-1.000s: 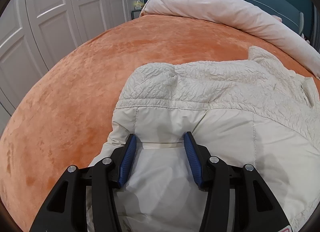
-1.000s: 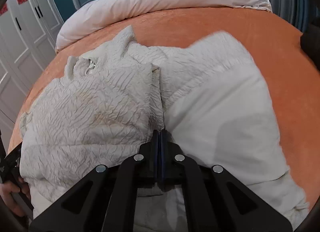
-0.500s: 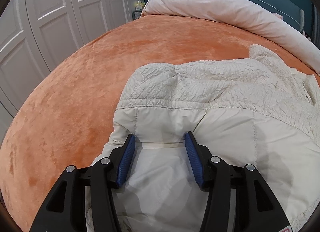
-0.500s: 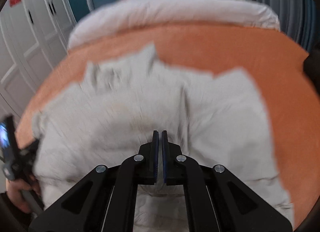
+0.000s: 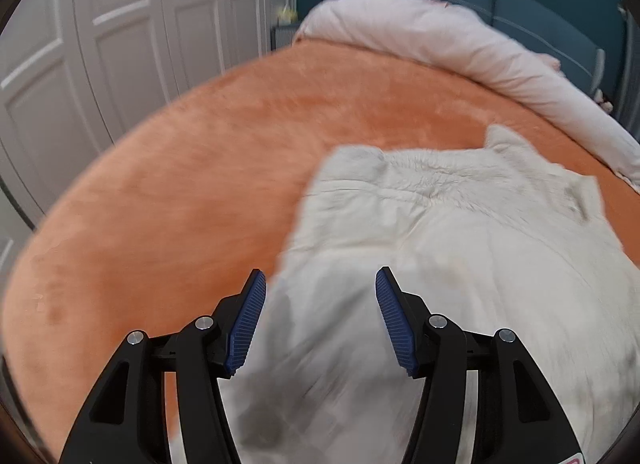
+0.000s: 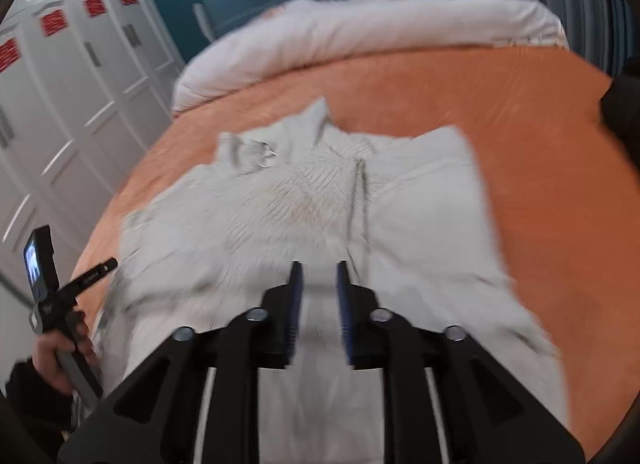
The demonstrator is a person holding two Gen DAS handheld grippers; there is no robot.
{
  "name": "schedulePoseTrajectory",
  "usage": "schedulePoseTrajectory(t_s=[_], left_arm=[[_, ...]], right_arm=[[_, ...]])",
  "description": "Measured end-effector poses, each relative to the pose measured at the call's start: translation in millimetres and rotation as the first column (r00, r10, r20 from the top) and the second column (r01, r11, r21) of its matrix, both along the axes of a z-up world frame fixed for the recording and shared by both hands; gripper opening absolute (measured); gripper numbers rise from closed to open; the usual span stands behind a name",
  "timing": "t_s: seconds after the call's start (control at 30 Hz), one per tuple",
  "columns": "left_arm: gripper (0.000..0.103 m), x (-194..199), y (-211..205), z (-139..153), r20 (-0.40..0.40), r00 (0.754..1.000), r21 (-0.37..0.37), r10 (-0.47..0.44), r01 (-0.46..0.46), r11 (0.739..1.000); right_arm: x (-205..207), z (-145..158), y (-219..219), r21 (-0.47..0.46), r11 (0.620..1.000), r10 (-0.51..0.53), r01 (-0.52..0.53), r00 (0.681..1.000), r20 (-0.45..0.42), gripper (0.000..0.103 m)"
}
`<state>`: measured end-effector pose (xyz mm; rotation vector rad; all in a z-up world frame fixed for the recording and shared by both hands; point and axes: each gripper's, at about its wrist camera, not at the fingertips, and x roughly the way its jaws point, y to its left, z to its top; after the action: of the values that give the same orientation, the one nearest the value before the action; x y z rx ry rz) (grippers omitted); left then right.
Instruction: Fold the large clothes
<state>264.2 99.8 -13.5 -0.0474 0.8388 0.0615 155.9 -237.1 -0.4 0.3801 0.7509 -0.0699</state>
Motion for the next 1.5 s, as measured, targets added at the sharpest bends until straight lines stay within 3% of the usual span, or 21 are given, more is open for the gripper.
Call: schedulePoseTrajectory(t_s=[0.13,0.27,0.33,0.43,0.6,0.73,1.0,1.1,1.17,1.23,1.27,1.4,1.5], left_arm=[[0.064,-81,43,38,0.003,1.0,-0.014,-0.019,0.019,1.0],[0.072,-156,80,58,-0.019,1.0,-0.029,-0.024,0.023,0.999],[0.081,-193,92,55,-0.066,0.997,-0.041,-0.037,0.034,0.999],[0.083,-226,100,32,-0.159,0.984,-0.077,-0.079,0.068,0.995],[0.083,-247,98,2,-0.228,0.973,-0.113,-0.046,0.021,0.993],[0.083,-246,85,-4,-0.241,0.969,-0.107,-0.052,0.027,0.994],[0.079,-242,64,-21,-0.299,0.95,-0.094,-0.088,0.063,0.994],[0.076,-240,62,-23,-0.308,0.947,-0.085,-0.088,0.065,0.994],[0.069,-241,64,-22,-0.306,0.948,-0.089,-0.091,0.066,0.994],[0.055,-242,65,-21,-0.3,0.949,-0.099,-0.097,0.07,0.993],[0.05,-243,65,-20,-0.296,0.95,-0.107,-0.103,0.075,0.991],[0.015,-248,61,-12,-0.276,0.951,-0.102,-0.139,0.115,0.988],[0.009,-255,61,7,-0.229,0.957,-0.139,-0.176,0.147,0.979]], right_arm=[[-97,36,-6,-0.049,0.997,0.053,-0.052,0.998,0.032,0.038],[-181,51,-8,-0.083,0.993,0.087,-0.086,0.996,0.012,0.055],[-212,44,-8,-0.069,0.993,0.095,-0.096,0.995,-0.031,0.065],[-244,9,-6,-0.054,0.994,0.082,-0.091,0.986,-0.143,0.068],[-260,-36,-17,0.064,0.998,0.024,-0.005,0.958,-0.284,0.068],[-261,-45,-22,0.133,0.991,0.02,0.021,0.954,-0.298,0.068],[-254,-52,0,0.091,0.995,0.076,-0.047,0.934,-0.348,0.068],[-252,-54,3,0.087,0.994,0.092,-0.065,0.929,-0.358,0.06],[-252,-54,5,0.097,0.993,0.104,-0.074,0.928,-0.359,0.049],[-252,-54,8,0.093,0.992,0.112,-0.084,0.928,-0.355,0.033],[-253,-53,10,0.089,0.992,0.115,-0.089,0.93,-0.349,0.03],[-258,-40,16,0.065,0.992,0.118,-0.104,0.948,-0.297,0.018],[-265,-21,19,0.054,0.993,0.116,-0.106,0.967,-0.225,0.014]])
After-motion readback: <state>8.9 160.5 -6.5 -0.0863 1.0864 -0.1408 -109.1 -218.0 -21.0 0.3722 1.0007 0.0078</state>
